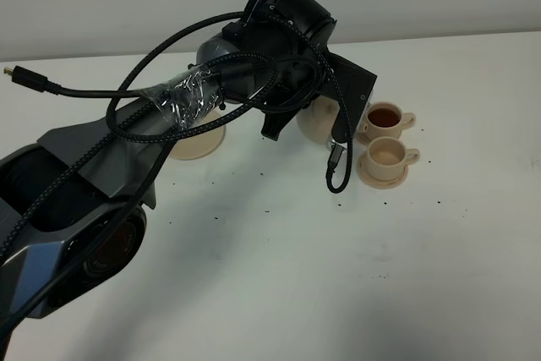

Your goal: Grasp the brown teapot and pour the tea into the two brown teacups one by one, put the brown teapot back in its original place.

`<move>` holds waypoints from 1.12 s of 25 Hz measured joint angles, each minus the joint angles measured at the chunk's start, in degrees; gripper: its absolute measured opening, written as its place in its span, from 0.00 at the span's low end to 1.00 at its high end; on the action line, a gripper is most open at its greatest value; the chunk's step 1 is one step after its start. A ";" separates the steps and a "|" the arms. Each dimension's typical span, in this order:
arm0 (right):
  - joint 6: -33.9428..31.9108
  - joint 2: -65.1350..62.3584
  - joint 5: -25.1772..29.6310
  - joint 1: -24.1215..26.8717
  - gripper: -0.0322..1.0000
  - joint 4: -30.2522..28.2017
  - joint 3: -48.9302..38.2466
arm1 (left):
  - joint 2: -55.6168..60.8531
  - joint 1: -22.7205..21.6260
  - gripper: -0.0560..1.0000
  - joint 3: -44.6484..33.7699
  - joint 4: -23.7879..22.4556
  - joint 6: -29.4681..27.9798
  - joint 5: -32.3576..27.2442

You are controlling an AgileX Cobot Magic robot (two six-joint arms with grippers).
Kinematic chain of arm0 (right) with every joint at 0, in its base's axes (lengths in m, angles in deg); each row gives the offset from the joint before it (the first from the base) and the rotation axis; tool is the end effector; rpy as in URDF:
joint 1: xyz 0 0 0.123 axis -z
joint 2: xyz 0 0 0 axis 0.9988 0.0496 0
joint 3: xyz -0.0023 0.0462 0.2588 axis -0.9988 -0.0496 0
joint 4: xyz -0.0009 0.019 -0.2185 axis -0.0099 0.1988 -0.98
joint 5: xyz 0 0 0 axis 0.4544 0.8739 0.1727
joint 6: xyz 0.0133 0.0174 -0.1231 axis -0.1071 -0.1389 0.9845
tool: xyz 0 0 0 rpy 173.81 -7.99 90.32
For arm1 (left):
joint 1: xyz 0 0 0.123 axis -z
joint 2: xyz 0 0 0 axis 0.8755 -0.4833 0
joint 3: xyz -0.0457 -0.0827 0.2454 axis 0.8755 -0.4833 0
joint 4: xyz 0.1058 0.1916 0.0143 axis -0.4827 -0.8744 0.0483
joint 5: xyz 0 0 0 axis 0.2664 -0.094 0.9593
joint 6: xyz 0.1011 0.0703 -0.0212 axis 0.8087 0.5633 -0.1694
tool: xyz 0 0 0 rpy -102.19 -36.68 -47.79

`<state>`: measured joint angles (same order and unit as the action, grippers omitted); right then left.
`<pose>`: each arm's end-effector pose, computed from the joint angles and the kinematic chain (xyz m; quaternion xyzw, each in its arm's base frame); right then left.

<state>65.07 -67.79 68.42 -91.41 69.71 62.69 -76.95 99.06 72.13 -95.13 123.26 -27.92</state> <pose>0.0254 0.0200 0.2406 -0.0518 0.8695 0.0900 0.4828 0.4136 -0.2755 0.1624 0.8233 0.4878 0.2341 0.1716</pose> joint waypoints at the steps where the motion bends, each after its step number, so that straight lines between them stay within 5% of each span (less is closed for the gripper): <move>1: 0.00 0.00 0.00 0.00 0.37 0.00 0.00 | 0.00 0.00 0.17 0.00 -0.22 0.00 0.08; 28: 0.00 0.00 0.00 0.00 0.37 0.00 0.00 | -0.10 3.75 0.17 0.00 -4.88 0.18 1.54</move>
<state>65.07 -67.79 68.42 -91.41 69.71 62.69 -77.05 102.81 72.13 -100.01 123.44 -26.37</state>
